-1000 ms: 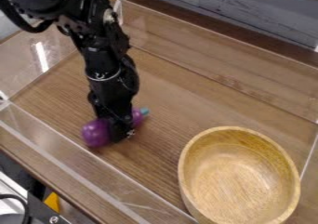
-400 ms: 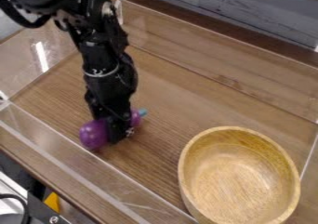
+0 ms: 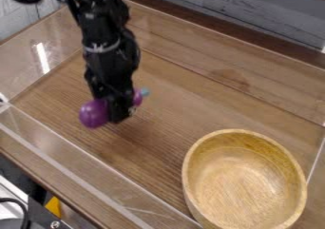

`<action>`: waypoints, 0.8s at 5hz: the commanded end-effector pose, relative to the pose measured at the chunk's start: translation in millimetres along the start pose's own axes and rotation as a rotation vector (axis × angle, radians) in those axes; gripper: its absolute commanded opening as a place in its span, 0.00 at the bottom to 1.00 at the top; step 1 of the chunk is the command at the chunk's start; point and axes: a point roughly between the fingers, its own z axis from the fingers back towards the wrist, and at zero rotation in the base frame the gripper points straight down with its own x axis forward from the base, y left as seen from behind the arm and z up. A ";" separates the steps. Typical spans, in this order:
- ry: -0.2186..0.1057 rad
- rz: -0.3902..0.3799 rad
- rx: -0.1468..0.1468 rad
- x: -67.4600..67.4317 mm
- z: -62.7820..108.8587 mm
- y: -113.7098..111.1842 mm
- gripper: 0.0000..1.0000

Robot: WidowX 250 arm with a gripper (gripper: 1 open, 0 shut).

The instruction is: Put the purple eggplant in the brown bowl

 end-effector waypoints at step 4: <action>-0.094 -0.024 0.166 31.0 37.8 83.7 0.00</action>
